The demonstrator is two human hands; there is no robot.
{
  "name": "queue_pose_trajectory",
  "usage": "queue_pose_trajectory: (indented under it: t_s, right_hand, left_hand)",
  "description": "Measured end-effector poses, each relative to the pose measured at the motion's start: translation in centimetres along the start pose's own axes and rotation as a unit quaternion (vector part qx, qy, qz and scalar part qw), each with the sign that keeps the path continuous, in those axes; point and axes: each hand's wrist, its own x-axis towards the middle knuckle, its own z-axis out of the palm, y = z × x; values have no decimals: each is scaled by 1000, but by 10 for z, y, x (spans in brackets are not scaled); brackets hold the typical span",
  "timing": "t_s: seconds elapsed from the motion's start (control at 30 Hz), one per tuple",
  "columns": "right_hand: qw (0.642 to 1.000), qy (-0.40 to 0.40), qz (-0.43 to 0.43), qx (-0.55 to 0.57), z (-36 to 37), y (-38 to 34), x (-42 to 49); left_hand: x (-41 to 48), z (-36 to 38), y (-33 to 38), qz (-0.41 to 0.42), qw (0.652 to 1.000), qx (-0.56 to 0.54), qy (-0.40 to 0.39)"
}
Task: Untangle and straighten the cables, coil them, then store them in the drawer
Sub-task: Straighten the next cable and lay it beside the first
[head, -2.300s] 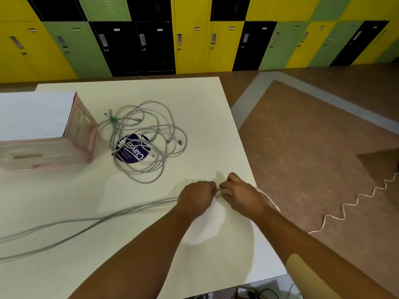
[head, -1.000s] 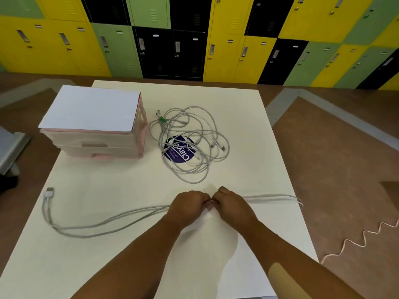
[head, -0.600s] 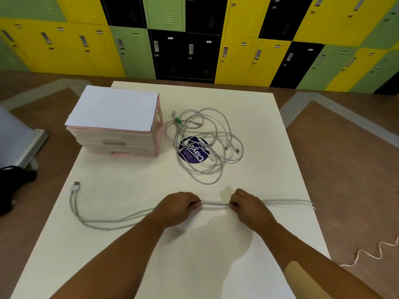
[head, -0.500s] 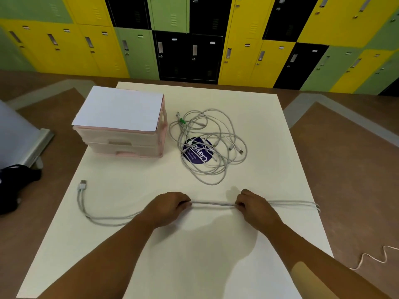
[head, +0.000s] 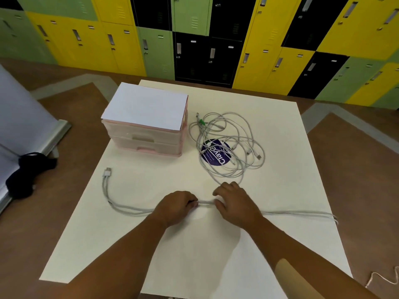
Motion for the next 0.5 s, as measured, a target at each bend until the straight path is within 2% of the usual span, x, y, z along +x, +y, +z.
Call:
queue_pose_trajectory:
  t_s: [0.1,0.2,0.3,0.5]
  right_hand:
    - [998,-36,-2,42,18,-28,15]
    - [992,-79,39,89,33,-40,20]
    - [990,-67,63,105,41,-38,21]
    - [993,-69,40,84,42,-38,27]
  left_hand:
    - [-2,-1,0,10,1000,-7,9]
    - [-5,-3,-3,5,1000,-12,7]
    - [-11,-9,-13,-16,1000,2,13]
    - [-35,-34,-50,-26,999,23,6]
